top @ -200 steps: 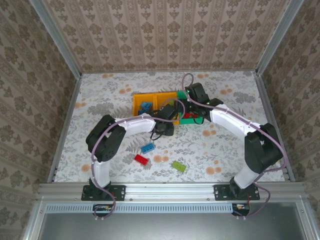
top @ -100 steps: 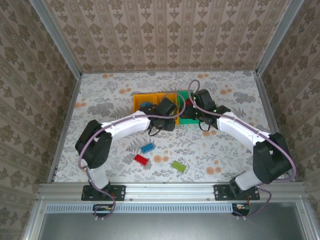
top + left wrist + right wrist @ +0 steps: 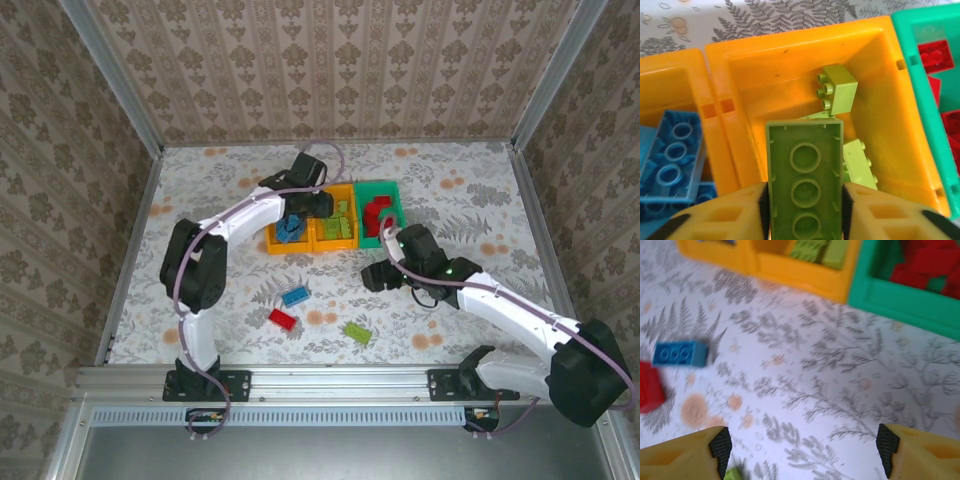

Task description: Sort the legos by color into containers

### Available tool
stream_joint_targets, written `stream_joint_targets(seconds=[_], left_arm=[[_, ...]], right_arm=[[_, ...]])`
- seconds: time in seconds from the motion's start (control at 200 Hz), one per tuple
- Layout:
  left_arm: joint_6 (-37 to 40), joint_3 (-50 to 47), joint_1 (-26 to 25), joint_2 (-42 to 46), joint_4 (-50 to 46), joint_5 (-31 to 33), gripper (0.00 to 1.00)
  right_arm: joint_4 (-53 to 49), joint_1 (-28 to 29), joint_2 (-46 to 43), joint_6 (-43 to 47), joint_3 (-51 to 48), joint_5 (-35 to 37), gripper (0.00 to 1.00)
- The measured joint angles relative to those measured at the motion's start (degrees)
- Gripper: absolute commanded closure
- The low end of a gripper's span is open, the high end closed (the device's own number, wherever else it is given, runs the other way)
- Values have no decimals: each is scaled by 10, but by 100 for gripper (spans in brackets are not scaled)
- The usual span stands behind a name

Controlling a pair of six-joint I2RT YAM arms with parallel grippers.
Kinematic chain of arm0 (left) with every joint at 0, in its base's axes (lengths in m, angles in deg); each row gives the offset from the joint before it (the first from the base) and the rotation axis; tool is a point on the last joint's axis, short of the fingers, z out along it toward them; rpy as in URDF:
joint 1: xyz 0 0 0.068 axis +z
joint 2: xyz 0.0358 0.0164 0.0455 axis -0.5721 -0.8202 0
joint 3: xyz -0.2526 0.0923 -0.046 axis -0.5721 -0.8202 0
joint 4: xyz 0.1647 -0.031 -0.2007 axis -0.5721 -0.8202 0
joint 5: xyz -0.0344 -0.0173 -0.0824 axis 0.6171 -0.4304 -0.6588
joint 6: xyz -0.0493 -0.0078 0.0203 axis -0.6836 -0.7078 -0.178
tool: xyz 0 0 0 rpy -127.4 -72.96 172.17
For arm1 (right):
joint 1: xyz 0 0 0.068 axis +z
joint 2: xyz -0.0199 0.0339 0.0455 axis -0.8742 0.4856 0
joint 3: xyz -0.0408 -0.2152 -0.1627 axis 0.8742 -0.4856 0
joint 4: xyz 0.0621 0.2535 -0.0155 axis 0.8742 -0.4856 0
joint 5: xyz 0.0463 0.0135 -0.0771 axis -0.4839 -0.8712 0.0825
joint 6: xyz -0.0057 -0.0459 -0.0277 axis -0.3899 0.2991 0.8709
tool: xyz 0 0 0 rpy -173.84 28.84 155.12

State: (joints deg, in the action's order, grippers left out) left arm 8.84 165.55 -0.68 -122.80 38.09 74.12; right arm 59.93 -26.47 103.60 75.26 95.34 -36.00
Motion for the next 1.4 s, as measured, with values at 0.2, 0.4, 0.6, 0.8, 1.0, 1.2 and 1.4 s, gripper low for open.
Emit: stream_joint_targets(seconds=[0.2,0.4,0.6,0.8,1.0,1.2,1.4], left_arm=[[1,15,-1,-8,4,-11,27],[-2,-14,-1,9,29,-15,0],[-3,-113,-3,106,39,-6,0],[-3,-200,4,201,54,5,0],[-7,-278,28,259,64,12,0],[-9,-335,45,317,64,20,0],[-9,-374,45,377,53,33,0]], right_arm=[[-51,90,22,24,20,12,20],[-111,156,100,21,54,50,18],[-160,212,173,10,78,73,17],[-200,259,249,8,115,97,17],[-222,268,287,5,133,107,31],[-234,270,306,-1,147,118,59],[-212,254,292,2,149,116,68]])
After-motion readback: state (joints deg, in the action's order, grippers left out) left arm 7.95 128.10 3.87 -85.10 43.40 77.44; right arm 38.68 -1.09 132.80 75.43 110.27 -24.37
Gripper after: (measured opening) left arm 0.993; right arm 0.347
